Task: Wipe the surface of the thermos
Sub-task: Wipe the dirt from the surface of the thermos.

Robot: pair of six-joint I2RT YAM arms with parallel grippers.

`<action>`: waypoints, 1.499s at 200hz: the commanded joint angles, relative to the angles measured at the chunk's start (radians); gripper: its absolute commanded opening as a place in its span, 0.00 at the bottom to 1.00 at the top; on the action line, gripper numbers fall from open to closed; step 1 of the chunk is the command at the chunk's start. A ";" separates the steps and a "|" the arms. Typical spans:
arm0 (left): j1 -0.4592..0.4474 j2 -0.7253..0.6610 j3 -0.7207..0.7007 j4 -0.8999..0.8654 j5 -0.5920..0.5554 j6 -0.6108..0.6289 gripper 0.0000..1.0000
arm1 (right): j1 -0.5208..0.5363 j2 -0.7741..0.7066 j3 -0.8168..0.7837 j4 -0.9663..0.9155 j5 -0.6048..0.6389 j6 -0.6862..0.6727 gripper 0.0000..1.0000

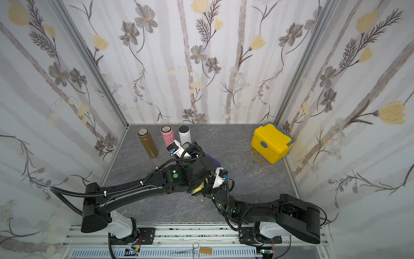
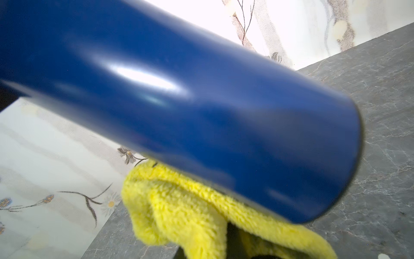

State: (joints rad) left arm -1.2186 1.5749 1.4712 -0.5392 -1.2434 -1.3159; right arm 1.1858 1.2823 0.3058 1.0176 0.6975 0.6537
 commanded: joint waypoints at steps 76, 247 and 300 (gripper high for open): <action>-0.001 -0.044 -0.024 -0.103 -0.045 -0.122 0.00 | 0.012 0.196 0.224 0.265 0.128 0.003 0.00; 0.000 -0.401 -0.643 1.200 0.378 1.010 0.00 | 0.175 -0.068 0.020 0.044 0.182 -0.014 0.00; 0.031 -0.395 -0.720 1.347 0.622 1.136 0.00 | 0.178 -0.152 -0.029 0.017 0.174 -0.015 0.00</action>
State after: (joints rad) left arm -1.1995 1.1847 0.7834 0.6041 -0.8253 -0.2661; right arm 1.3636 1.2022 0.2451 1.0470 0.8688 0.6537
